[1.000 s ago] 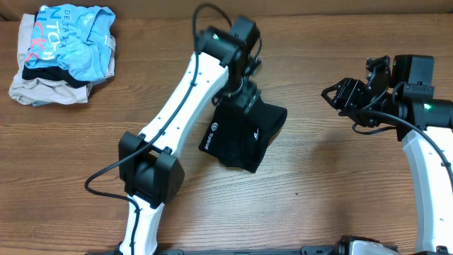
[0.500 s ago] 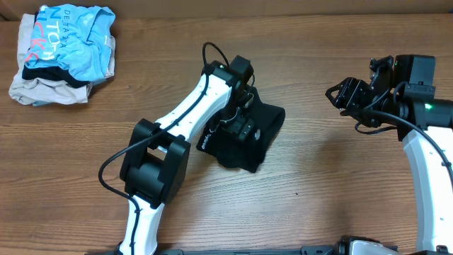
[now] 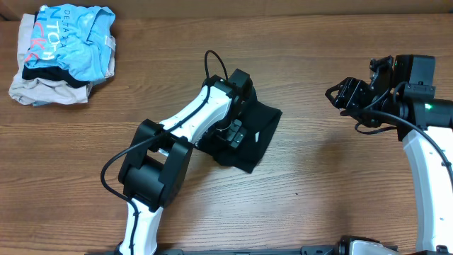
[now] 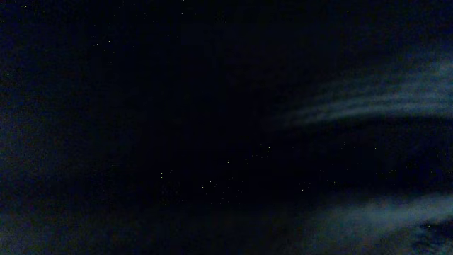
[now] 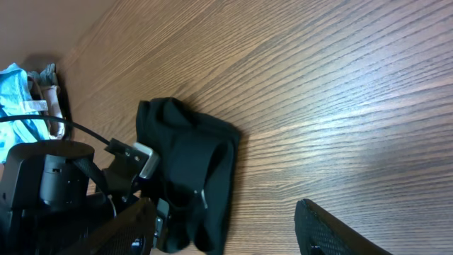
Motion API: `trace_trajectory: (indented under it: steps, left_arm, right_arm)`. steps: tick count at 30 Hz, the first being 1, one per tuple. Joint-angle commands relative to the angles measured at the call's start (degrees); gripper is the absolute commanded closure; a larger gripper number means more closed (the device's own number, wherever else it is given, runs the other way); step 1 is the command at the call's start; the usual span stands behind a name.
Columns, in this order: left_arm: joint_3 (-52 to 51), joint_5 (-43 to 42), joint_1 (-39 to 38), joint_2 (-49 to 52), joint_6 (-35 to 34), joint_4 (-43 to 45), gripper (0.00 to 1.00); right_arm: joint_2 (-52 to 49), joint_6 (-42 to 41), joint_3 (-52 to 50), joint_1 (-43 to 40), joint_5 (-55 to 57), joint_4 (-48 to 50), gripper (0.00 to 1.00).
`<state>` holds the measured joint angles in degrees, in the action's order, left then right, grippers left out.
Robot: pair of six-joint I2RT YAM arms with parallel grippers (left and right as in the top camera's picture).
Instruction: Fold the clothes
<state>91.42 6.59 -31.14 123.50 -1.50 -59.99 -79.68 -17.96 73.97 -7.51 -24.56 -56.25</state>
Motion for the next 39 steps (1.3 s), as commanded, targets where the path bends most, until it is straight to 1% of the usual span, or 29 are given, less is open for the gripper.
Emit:
trace_trajectory:
  steps: [1, 3, 6, 8, 11, 13, 15, 18, 19, 22, 27, 39]
  left_arm:
    - [-1.3, 22.5, 2.3, 1.4, 0.7, 3.1, 0.00]
    - [-1.2, 27.4, 3.2, 1.4, 3.5, 6.4, 0.00]
    - [0.0, 29.5, 4.2, 1.4, 8.9, 10.6, 0.00]
    - [2.6, 29.4, 4.2, 1.4, 10.8, 10.4, 0.00]
    - [9.0, 27.5, 3.5, 1.4, 10.8, 5.6, 0.00]
    - [14.1, 22.5, 2.8, 1.3, 10.8, 0.8, 0.00]
    - [18.8, 14.7, 2.0, 1.2, 12.6, -3.7, 0.00]
    - [23.9, -0.6, 1.1, 1.2, 20.8, -9.8, 0.00]
    - [24.6, -4.3, 0.9, 1.2, 22.9, -10.9, 0.00]
    - [24.5, -10.4, 0.4, 1.3, 27.6, -13.4, 0.00]
    - [20.2, -11.1, 0.3, 1.4, 28.5, -12.9, 0.00]
    - [6.3, -10.6, 0.3, 1.5, 28.5, -0.1, 0.00]
  right_arm:
    - [-0.1, 0.4, 0.3, -0.3, 0.6, 0.2, 0.33]
    - [-0.1, 0.4, 0.3, -0.3, 0.6, 0.2, 0.33]
    - [-0.1, 0.4, 0.3, -0.3, 0.6, 0.2, 0.33]
    - [-0.1, 0.4, 0.3, -0.3, 0.6, 0.1, 0.33]
    - [-0.1, 0.4, 0.3, -0.3, 0.6, 0.0, 0.33]
    - [-0.1, 0.4, 0.3, -0.3, 0.6, -0.1, 0.33]
    - [-0.1, 0.4, 0.3, -0.3, 0.6, -0.1, 0.33]
    - [-0.1, 0.5, 0.3, -0.3, 0.9, -0.1, 0.33]
    - [-0.1, 0.4, 0.3, -0.3, 1.2, -0.3, 0.33]
    - [-0.1, 0.5, 0.3, -0.3, 2.5, -0.9, 0.32]
    - [-0.1, 0.5, 0.3, -0.3, 3.1, -1.1, 0.29]
    - [-0.1, 0.5, 0.3, -0.3, 3.1, -1.4, 0.28]
